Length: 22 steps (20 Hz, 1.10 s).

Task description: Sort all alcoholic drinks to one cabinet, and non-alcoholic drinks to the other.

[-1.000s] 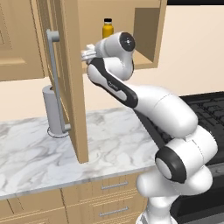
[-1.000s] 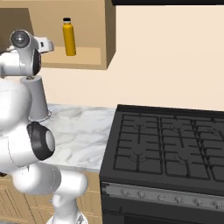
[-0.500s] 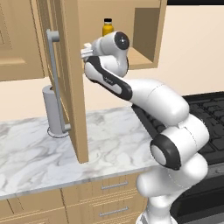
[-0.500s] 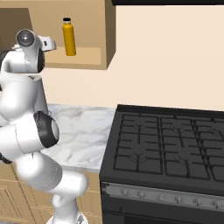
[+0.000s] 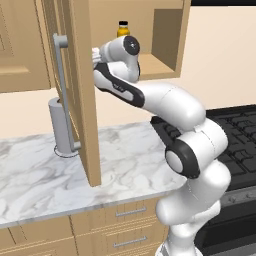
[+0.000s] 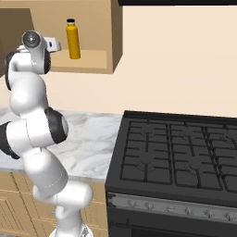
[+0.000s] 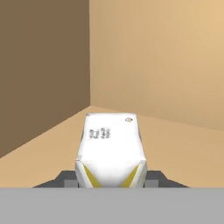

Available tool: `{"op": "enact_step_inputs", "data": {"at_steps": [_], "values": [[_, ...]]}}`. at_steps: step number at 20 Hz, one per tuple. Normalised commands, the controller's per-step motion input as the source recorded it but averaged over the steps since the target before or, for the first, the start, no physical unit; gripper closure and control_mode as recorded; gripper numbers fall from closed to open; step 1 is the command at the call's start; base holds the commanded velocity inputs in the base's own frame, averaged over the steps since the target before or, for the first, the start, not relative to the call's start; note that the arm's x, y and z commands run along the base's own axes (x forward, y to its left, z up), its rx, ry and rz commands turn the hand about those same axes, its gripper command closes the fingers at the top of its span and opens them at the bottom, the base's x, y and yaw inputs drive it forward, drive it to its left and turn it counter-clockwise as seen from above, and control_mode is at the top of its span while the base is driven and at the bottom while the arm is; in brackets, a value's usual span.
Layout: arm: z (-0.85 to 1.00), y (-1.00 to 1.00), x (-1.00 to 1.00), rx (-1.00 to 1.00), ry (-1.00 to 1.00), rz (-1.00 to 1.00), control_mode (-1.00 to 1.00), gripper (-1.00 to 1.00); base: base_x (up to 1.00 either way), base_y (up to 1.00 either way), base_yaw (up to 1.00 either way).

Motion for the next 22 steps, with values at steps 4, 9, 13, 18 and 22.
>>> {"op": "enact_step_inputs", "data": {"at_steps": [4, 9, 13, 18, 22], "values": [[-0.04, 0.14, 0.34, 0.0, 0.0, 0.0, -1.0, 1.0, 0.0, 0.0, 0.0], [-0.07, 0.12, 0.3, 0.0, 0.0, 0.0, -1.0, 1.0, 0.0, 0.0, 0.0], [-0.09, 0.08, 0.29, 0.0, 0.0, 0.0, -1.0, 1.0, 0.0, 0.0, 0.0], [-0.16, 0.05, 0.18, 0.0, 0.0, 0.0, -1.0, 1.0, 0.0, 0.0, 0.0], [-0.2, 0.01, 0.0, 0.0, 0.0, 0.0, -1.0, 1.0, 0.0, 0.0, 0.0]]}}
